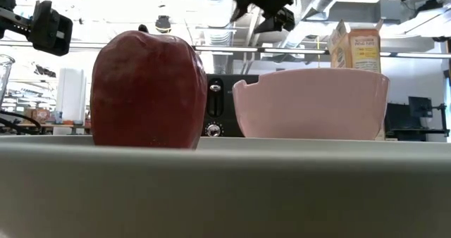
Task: Arrange a breakfast setting
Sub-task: Put the brown bread to the right of the apple on the gray plate
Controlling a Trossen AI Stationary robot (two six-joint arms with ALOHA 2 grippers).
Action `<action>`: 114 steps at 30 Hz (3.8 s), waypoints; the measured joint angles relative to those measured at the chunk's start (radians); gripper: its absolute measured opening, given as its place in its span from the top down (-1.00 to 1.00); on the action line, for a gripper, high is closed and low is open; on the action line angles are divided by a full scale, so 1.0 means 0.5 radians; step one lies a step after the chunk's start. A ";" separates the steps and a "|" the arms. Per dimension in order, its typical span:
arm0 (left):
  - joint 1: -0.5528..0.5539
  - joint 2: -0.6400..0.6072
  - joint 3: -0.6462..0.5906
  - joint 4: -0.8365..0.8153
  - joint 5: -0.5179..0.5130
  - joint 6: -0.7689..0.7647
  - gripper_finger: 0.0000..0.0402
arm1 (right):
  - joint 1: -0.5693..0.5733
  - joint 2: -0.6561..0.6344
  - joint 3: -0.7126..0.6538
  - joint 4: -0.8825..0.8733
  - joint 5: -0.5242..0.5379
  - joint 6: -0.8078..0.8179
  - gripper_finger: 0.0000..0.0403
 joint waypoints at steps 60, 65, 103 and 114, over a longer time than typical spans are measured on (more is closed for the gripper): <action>0.000 0.000 0.000 0.001 0.000 -0.001 -0.69 | -0.272 0.480 0.489 -1.349 -0.438 0.966 -0.60; 0.000 0.000 0.000 0.001 0.000 -0.001 -0.69 | -0.247 0.480 0.489 -1.346 -0.430 0.968 -0.60; 0.000 0.000 0.000 0.001 0.000 -0.002 -0.69 | -0.193 0.605 0.665 -1.586 -0.454 0.988 -0.50; 0.000 0.000 0.000 0.001 0.000 -0.001 -0.69 | -0.251 0.643 0.674 -1.593 -0.493 0.979 -0.50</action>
